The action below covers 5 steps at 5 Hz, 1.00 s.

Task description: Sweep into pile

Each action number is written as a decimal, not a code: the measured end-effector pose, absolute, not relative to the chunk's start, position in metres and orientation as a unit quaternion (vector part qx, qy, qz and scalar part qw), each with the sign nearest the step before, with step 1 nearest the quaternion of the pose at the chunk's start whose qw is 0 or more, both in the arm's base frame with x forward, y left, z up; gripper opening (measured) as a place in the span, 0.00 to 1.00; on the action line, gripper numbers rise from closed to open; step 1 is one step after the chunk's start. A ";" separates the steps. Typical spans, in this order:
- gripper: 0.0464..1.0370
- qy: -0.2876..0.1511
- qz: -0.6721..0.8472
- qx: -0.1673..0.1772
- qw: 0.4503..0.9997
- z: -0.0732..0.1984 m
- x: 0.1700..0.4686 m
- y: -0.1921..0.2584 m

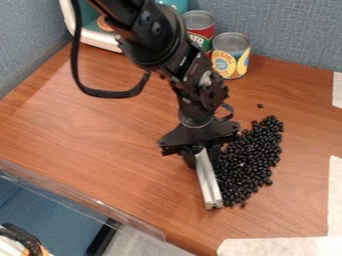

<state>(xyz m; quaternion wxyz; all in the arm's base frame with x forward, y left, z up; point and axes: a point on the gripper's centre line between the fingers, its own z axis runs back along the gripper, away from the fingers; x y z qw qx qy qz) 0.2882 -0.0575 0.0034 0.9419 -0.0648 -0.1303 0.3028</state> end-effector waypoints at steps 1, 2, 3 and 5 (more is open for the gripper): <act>0.32 -0.120 0.319 -0.082 0.937 0.004 0.295 -0.069; 0.32 -0.116 0.323 -0.096 0.934 0.005 0.301 -0.081; 0.32 -0.112 0.318 -0.097 0.936 0.006 0.304 -0.085; 0.32 -0.135 0.284 -0.081 0.946 0.031 0.304 -0.071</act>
